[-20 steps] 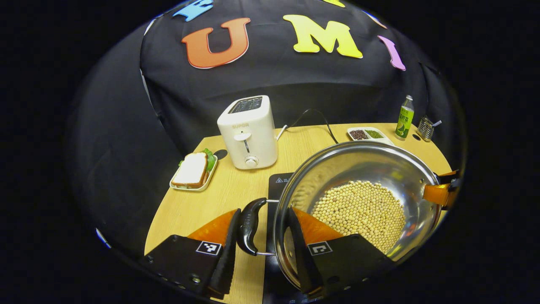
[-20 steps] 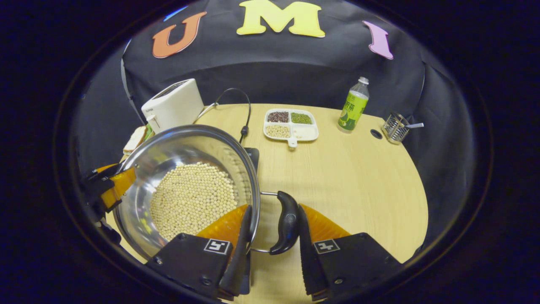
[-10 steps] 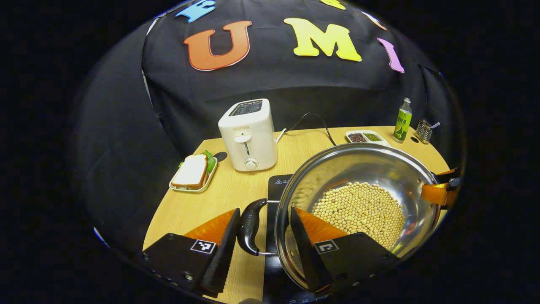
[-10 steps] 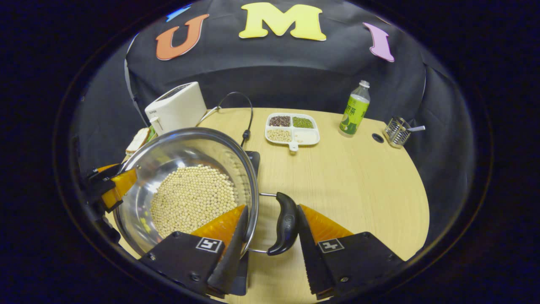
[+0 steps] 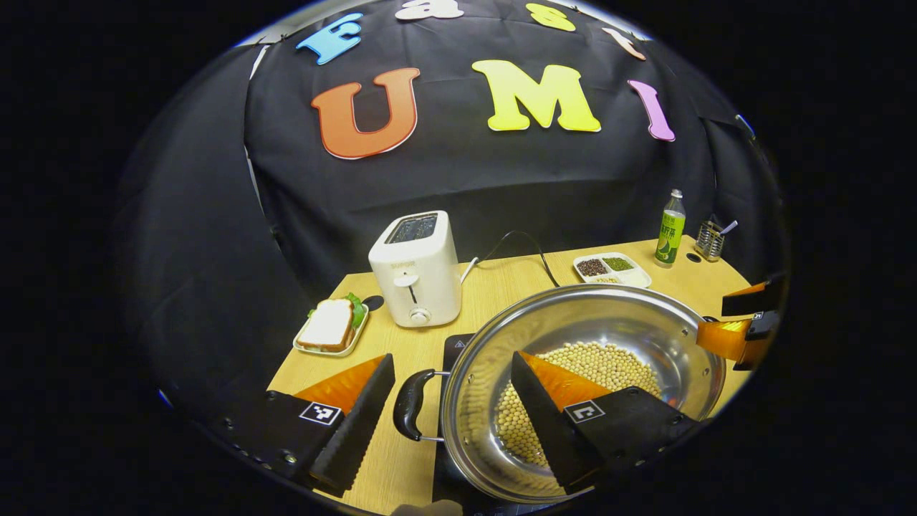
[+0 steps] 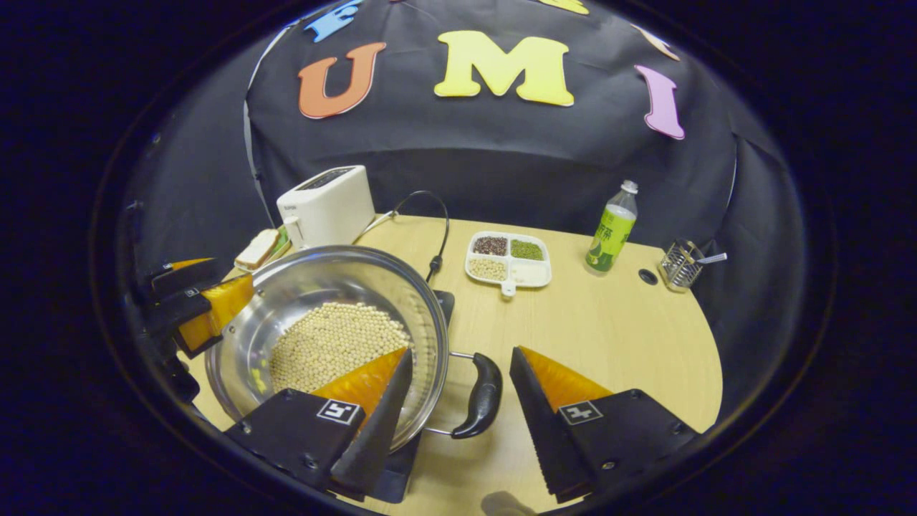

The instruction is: First push the handle of the pot to place it horizontally, then grasp the pot with both hands and set it on the induction cooktop.

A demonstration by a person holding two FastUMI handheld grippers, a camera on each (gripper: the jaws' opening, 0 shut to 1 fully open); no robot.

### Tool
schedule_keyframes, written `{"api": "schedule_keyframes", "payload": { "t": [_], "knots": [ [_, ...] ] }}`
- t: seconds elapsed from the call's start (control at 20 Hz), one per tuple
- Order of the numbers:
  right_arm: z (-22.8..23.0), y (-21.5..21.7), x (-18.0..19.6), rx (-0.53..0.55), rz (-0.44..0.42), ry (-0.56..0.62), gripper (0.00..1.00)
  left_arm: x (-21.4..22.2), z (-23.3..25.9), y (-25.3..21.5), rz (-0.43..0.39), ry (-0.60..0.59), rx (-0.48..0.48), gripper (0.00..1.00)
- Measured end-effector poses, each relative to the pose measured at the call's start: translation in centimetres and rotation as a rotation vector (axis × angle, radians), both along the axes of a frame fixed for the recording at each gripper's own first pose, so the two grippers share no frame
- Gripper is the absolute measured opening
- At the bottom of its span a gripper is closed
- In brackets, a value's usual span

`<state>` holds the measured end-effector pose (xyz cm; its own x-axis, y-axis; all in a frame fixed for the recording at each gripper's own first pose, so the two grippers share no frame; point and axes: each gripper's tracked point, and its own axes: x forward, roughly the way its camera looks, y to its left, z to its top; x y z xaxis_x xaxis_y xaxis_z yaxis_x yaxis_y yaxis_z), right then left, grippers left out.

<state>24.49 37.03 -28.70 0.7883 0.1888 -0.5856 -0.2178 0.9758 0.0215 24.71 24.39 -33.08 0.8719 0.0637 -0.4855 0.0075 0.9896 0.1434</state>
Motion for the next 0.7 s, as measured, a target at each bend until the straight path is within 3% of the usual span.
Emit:
{"api": "schedule_keyframes", "payload": {
  "t": [0.7],
  "knots": [
    [6.5,-3.1,-1.8,-0.014,0.036,-0.139,0.86,-3.2,9.4,-4.2,-0.004,-0.139,-0.027,0.97]
  ]
}}
